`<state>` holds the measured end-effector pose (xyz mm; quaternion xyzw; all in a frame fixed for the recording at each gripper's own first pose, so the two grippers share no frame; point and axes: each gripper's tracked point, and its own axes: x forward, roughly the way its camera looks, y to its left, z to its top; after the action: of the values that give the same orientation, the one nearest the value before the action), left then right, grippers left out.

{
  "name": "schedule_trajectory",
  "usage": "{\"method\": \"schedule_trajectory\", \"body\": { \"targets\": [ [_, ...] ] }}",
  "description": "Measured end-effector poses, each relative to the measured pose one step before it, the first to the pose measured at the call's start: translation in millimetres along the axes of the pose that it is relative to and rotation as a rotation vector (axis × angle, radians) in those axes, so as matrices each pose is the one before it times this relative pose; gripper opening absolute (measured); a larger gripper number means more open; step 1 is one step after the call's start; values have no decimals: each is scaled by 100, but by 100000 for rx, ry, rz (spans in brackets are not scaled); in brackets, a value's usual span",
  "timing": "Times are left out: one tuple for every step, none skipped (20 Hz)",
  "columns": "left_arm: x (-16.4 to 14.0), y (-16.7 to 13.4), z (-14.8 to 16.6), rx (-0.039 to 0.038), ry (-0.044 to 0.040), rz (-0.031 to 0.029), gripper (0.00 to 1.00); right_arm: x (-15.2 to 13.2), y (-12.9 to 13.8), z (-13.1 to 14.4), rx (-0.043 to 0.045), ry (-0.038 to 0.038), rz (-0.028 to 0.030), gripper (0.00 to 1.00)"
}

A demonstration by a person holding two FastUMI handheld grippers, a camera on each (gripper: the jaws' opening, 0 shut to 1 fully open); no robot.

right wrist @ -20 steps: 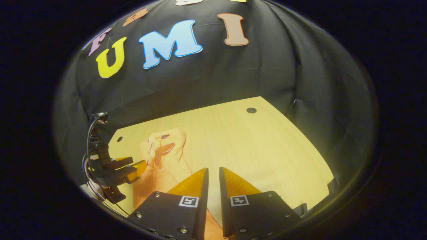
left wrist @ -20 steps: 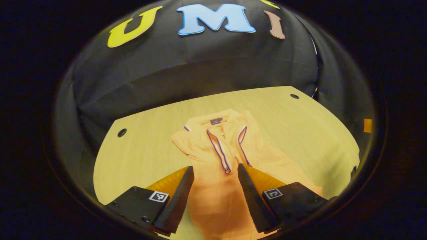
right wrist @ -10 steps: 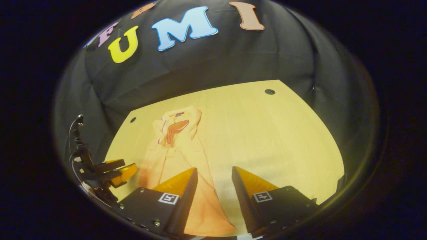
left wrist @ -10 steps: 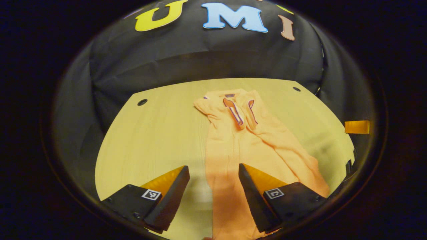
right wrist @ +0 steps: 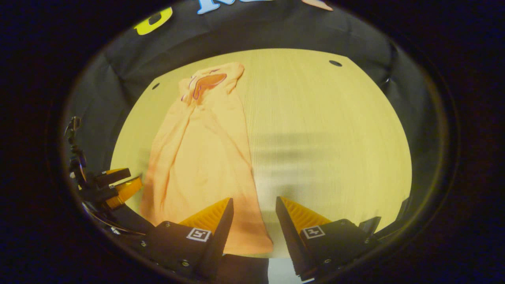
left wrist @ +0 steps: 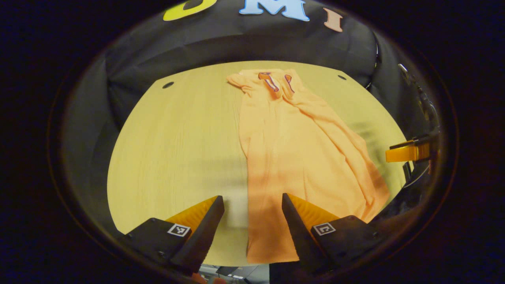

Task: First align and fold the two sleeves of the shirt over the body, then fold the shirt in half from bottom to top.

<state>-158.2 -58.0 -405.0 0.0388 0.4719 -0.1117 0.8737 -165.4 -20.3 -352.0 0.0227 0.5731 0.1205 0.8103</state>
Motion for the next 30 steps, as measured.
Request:
{"method": "schedule_trajectory", "body": {
  "targets": [
    [-55,-294,-1112,-197,2421,-983,95,383,250,-743,-1340,3099,89,69],
    [-111,-379,-1374,244,3280,-896,95,126,193,-779,-1468,2803,321,63],
    [-144,-98,-946,539,3053,-639,95,98,43,-596,-1419,2626,234,69],
    [-77,-168,-1079,666,2508,40,97,157,20,-454,-1448,2535,-57,69],
    [12,-47,-748,650,2330,562,97,377,36,-471,-1570,2457,-535,69],
    [49,-74,-656,718,1791,685,97,121,-15,-239,-1609,2141,-572,69],
    [90,92,-527,464,1575,1186,99,216,-9,-257,-1612,1905,-970,69],
    [167,74,-452,432,1666,1028,95,102,-68,-342,-1350,1851,-1020,69],
    [340,-6,-296,467,1622,644,95,53,26,-389,-953,1466,-658,69],
    [251,17,-511,607,2359,829,95,-17,-66,-229,-803,1511,-346,69],
    [-4,-68,13,419,966,38,99,204,81,-530,-793,1169,-489,69],
    [168,-17,224,531,132,-80,98,-3,-64,-260,-638,982,-526,69],
    [89,-43,-47,-605,1575,-93,94,146,-58,-203,-781,1048,-652,69],
    [95,-7,-39,-1185,1721,-269,95,195,-36,-312,-958,1505,-523,69],
    [-18,58,-154,-1494,1801,-211,95,-32,-6,-318,-1355,1410,-1140,69],
    [27,-87,72,-347,1765,-34,95,164,-33,91,-1482,73,-1328,70],
    [39,-73,46,218,1260,78,95,109,-13,-46,-1709,1787,-1719,63],
    [43,-1,-32,-78,1845,303,95,123,-37,-7,-2138,1355,-1859,70],
    [37,-5,152,-568,954,180,95,18,61,44,-995,1363,-1007,75],
    [45,11,4,-881,1138,279,94,23,-19,-58,1306,1564,-586,76],
    [107,-63,121,-276,572,96,96,14,85,130,1311,830,-94,76],
    [-9,-269,104,-461,169,-215,94,-33,2,25,35,842,93,76],
    [18,-350,255,1116,-1493,-324,93,42,42,-4,-200,-46,61,76],
    [83,-569,553,2292,-1595,-474,79,158,37,66,56,-329,425,76],
    [31,-405,330,3279,-1735,-514,68,94,135,192,1730,-1218,17,65],
    [-14,-357,432,1625,-1764,-139,43,-158,78,362,2310,-1300,661,50],
    [95,-115,88,817,163,486,29,7,22,19,1305,-194,815,17],
    [-366,8,100,814,271,369,12,-75,-16,-22,-44,286,1121,10],
    [-239,62,172,-457,-720,230,12,36,-18,-26,-68,78,645,7],
    [-243,22,135,-706,-81,-30,7,261,-119,172,1459,-1510,237,7]
  ]
}}
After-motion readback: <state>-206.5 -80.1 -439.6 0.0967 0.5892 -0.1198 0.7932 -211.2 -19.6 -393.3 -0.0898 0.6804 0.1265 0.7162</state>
